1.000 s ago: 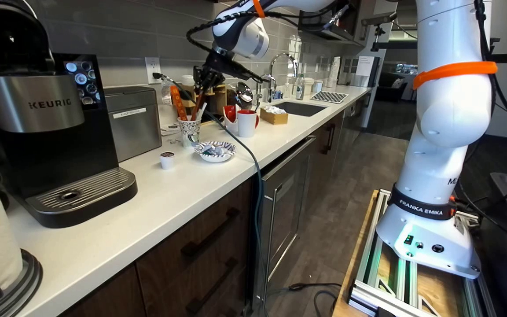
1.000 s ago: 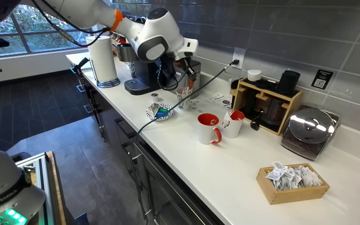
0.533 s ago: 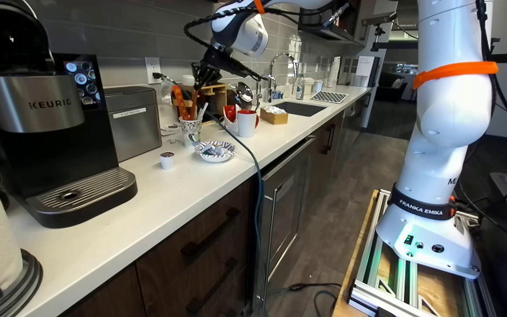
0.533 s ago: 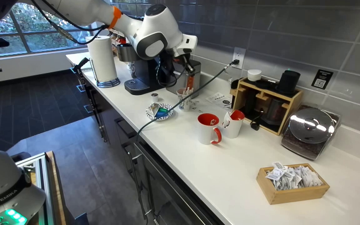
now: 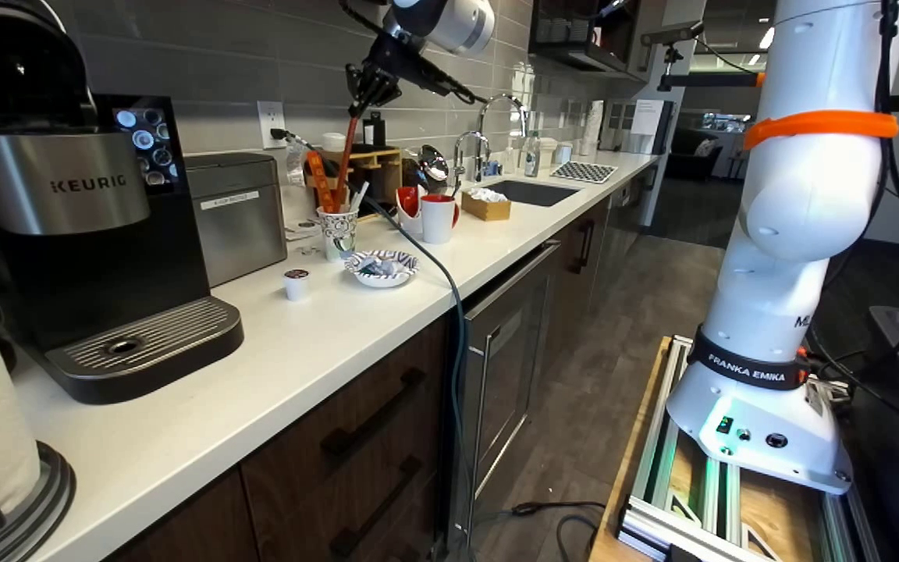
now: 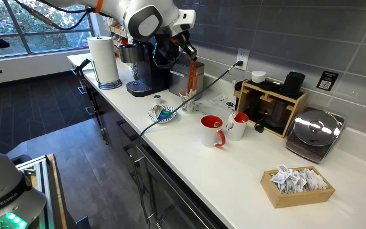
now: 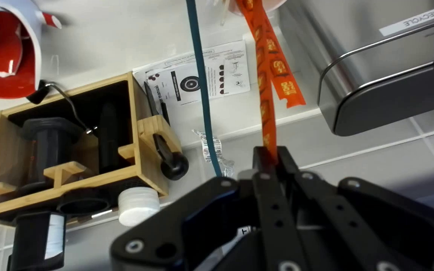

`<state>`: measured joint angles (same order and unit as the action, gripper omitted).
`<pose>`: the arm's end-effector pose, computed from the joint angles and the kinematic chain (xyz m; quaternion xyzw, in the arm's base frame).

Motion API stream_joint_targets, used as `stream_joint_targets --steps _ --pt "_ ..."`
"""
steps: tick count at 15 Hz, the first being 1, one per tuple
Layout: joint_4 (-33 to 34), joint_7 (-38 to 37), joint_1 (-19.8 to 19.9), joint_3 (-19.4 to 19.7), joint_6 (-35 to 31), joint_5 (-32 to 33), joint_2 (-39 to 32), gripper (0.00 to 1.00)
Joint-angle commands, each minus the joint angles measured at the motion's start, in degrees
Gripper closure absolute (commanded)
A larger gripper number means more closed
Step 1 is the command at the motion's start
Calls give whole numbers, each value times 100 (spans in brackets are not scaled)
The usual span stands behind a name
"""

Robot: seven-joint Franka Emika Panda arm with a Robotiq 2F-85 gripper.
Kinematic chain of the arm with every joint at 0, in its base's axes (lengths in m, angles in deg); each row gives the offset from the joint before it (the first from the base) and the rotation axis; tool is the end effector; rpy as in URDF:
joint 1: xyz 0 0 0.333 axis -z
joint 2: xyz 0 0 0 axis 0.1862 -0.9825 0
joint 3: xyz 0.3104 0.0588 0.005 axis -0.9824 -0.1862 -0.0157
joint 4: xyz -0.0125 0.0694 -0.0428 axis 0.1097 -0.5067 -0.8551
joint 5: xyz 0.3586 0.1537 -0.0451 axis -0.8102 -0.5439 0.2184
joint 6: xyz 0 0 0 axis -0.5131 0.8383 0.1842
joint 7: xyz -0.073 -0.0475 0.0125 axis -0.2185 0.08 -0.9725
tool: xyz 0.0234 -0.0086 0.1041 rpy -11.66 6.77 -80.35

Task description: Move the silver spoon and one orange packet to the mug on the right.

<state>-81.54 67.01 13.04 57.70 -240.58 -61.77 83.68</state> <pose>0.6331 -0.0211 0.5390 -0.9288 0.0889 -0.3525 0.0717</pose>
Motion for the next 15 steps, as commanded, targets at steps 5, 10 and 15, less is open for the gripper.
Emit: stream_joint_targets --steps 5,10,15 --pt "150 1086 139 532 1795 -1879 1118 98" --pt "223 246 553 1115 1354 -1586 1126 98" --pt "142 -456 900 1352 1135 -858 819 98"
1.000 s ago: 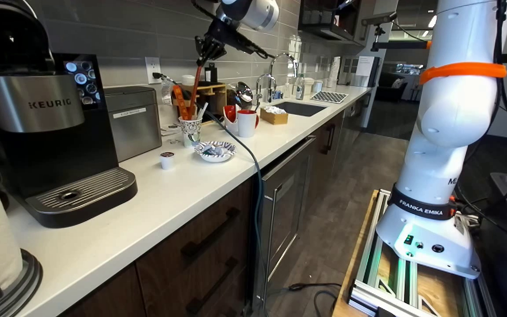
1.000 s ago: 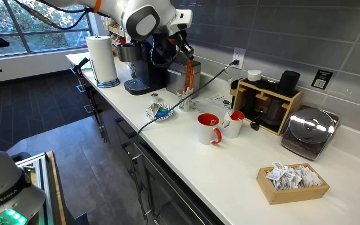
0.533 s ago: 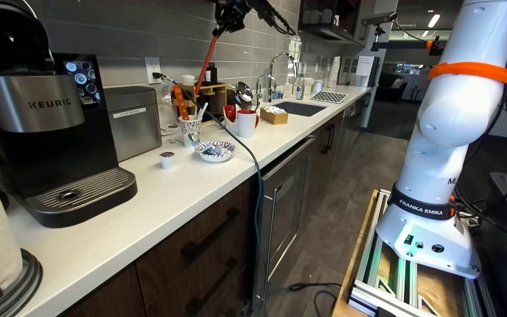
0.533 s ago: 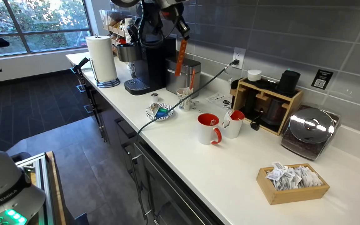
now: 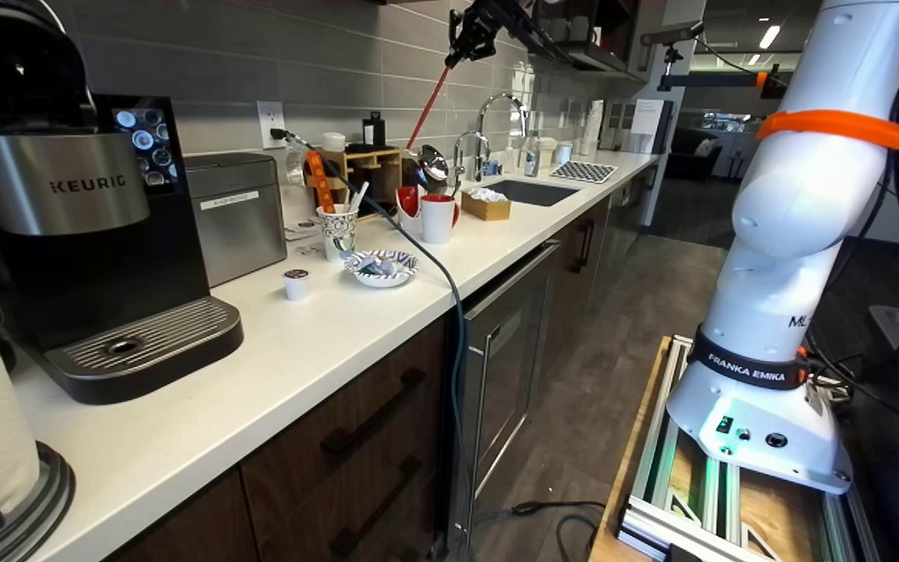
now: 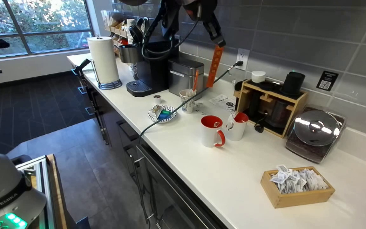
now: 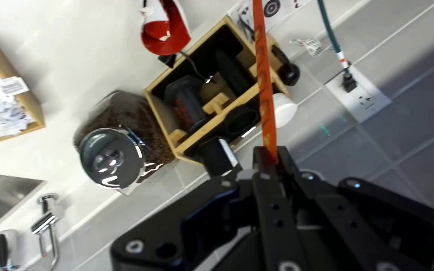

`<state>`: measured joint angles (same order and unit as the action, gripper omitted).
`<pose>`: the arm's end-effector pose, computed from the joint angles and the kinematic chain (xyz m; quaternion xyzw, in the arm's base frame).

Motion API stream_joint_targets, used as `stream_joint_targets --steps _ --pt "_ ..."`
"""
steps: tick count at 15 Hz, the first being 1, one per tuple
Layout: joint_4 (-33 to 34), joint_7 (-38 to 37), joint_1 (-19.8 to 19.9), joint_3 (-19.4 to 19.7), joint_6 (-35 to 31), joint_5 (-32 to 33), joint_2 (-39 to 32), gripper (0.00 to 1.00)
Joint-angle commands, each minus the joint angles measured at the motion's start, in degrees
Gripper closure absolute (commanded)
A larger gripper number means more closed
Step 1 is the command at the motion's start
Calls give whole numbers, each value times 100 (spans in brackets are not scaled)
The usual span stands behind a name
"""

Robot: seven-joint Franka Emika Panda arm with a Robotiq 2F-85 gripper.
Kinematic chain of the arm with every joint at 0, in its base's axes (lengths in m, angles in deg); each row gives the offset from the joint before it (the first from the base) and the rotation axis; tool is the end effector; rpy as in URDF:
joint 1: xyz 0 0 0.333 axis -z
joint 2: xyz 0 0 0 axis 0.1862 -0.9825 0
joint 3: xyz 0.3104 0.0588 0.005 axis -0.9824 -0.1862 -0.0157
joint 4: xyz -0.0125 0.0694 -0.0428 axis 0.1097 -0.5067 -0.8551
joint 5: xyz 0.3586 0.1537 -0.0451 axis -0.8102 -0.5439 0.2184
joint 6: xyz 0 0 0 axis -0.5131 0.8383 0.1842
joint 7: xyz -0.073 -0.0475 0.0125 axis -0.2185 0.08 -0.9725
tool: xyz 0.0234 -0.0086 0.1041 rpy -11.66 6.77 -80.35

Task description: Move the silver spoon and one orange packet to the mug on the right.

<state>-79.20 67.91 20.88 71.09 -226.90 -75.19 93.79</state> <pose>0.5392 -0.2293 0.6351 -0.8753 0.2922 -0.3650 0.1238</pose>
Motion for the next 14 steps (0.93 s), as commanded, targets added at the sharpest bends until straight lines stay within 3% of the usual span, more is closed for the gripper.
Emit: stream_joint_targets --steps 1,6,14 --pt "-108 -681 149 30 -196 612 -252 98" --pt "-341 -1145 182 19 -331 811 -455 98" --pt "-676 -1870 148 7 -1243 1532 -606 98"
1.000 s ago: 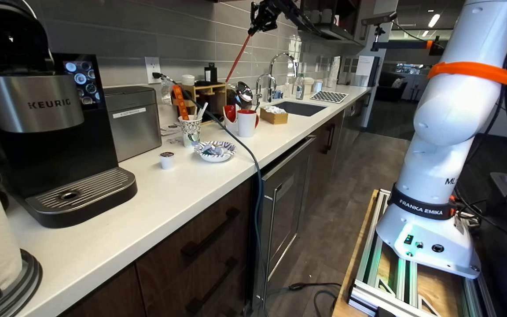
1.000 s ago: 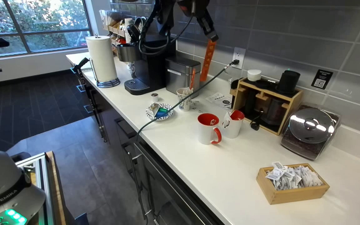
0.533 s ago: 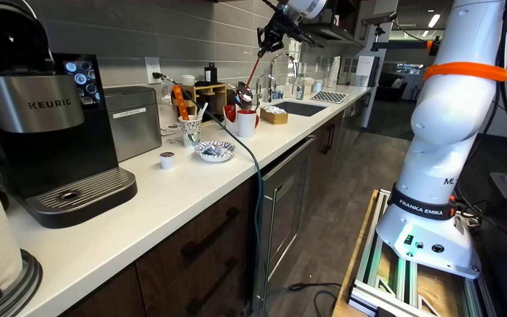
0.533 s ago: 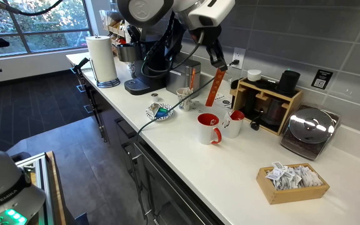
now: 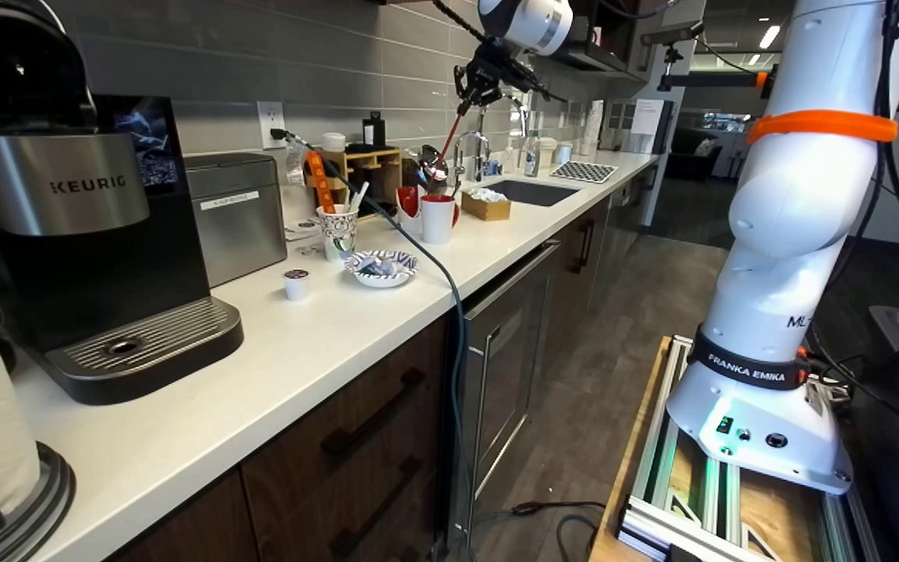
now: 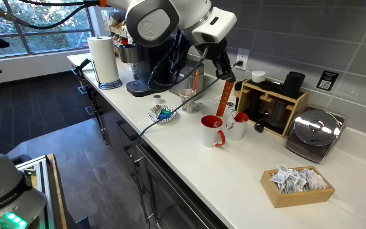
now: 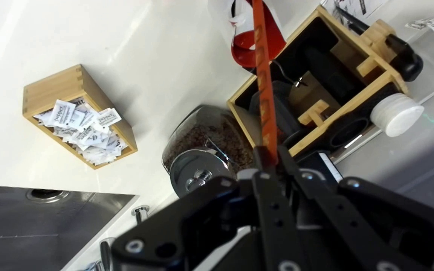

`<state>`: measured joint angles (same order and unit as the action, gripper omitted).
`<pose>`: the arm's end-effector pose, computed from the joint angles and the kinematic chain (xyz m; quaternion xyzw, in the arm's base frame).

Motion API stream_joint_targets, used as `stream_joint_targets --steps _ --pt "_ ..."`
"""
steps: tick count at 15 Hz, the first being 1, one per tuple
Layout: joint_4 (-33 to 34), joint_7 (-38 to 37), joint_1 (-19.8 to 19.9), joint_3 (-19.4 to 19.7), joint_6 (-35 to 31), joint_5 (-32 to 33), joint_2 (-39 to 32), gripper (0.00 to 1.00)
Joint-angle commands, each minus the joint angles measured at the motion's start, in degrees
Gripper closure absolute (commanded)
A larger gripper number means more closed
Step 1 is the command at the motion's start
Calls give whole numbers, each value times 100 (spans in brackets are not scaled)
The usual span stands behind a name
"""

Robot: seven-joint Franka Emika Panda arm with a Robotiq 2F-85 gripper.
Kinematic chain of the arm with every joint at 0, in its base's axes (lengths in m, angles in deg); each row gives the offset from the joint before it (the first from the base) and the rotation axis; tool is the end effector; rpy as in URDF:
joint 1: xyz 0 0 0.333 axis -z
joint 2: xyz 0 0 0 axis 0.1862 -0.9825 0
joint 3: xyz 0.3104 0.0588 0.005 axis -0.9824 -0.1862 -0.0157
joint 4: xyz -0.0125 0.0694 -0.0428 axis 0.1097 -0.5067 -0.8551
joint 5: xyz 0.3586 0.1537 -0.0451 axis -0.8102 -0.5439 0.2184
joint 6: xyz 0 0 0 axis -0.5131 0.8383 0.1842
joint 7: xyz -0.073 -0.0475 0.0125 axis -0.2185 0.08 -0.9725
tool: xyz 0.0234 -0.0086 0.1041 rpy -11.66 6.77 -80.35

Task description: Move the silver spoon and one orange packet to the mug on the right.

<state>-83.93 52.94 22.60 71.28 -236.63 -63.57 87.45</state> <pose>0.5569 -0.2573 0.5493 -0.8560 0.3880 -0.3371 0.0564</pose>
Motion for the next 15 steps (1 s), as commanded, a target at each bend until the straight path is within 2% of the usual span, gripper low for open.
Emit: stream_joint_targets --steps 1,4,10,12,13,15 --pt "-231 -453 -30 -10 -299 472 23 98" --pt "-305 -635 -57 -24 -277 775 26 98" --pt "-388 -1303 -88 6 34 2117 149 98" --pt "-498 -1461 -103 -21 35 2366 263 98" --pt "-559 -1518 -104 -37 11 2443 302 98" --pt "-720 -1493 -109 -100 -108 2151 427 98"
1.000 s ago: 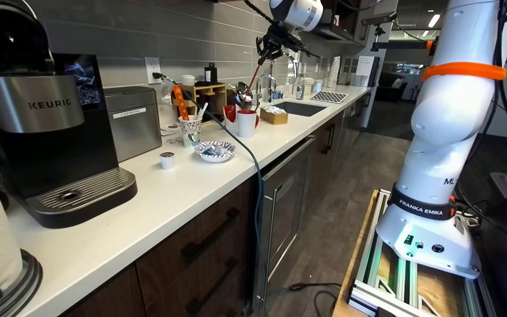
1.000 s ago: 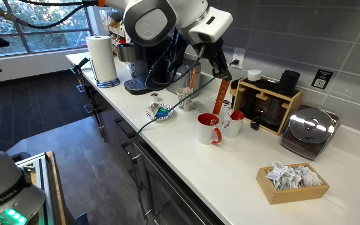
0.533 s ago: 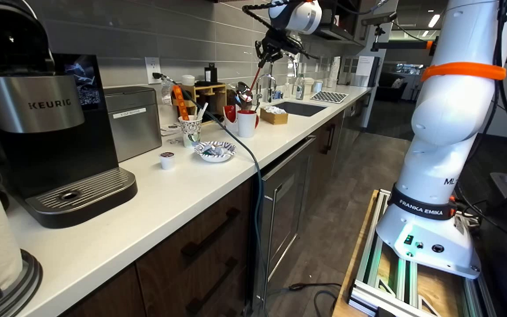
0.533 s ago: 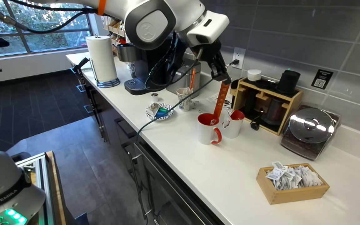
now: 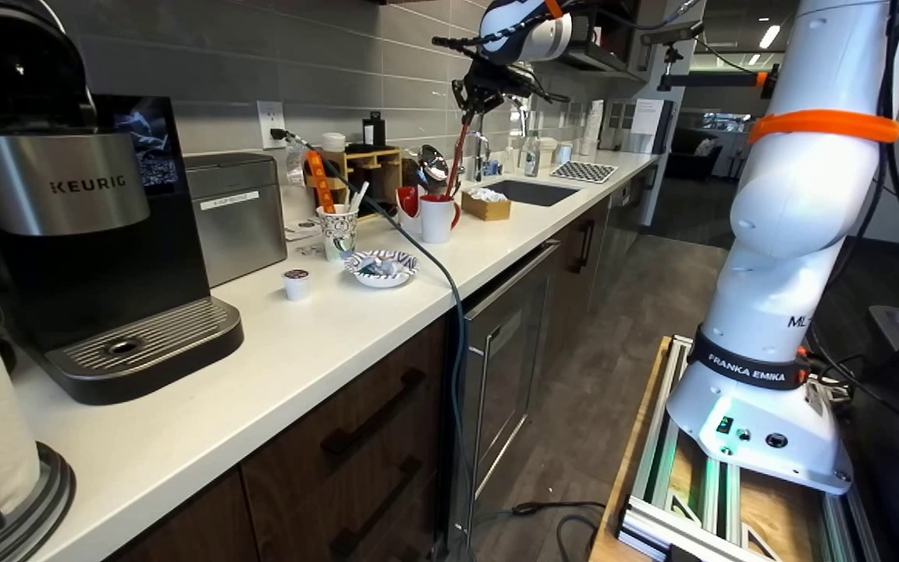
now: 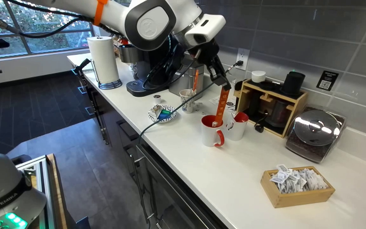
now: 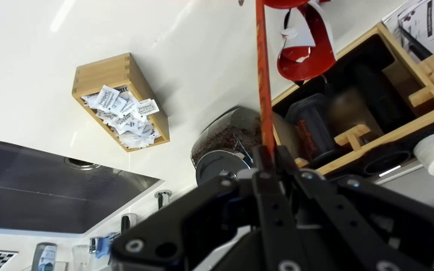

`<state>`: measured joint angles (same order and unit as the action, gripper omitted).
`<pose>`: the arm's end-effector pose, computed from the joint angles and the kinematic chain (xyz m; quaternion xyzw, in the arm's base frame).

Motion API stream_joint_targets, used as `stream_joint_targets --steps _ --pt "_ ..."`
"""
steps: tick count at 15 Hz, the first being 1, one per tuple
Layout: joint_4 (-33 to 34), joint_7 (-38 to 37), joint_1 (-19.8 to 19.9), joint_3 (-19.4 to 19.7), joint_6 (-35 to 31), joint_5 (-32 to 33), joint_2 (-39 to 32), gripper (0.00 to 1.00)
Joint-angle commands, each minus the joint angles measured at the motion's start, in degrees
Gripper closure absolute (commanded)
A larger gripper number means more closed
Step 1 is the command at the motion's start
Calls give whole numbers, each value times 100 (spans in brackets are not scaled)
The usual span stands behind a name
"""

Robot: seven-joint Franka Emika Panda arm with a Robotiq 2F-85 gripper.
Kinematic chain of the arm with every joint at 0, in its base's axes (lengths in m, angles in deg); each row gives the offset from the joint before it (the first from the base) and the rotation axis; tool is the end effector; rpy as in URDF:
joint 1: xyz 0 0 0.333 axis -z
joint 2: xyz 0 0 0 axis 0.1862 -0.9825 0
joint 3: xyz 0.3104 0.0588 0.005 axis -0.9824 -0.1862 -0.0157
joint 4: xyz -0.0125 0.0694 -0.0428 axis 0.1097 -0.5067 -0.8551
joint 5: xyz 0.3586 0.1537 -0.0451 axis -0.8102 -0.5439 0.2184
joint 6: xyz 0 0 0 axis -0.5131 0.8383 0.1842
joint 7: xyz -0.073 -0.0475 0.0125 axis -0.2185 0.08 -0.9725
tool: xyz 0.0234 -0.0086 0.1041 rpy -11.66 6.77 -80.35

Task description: Move the silver spoon and one orange packet to the mug on the right.

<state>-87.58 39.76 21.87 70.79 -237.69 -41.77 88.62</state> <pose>0.5564 -0.2332 0.5312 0.8729 -0.3637 0.3228 0.0404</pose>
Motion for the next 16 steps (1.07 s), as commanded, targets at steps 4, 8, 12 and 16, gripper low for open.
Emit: stream_joint_targets --steps 4,8,12,16 --pt "-612 -178 -71 -211 -33 -276 525 98" --pt "-795 -185 -136 -416 -126 -587 669 53" --pt "-1010 -221 -166 -560 -161 -780 1050 24" --pt "-944 342 -157 -642 126 -937 1141 0"
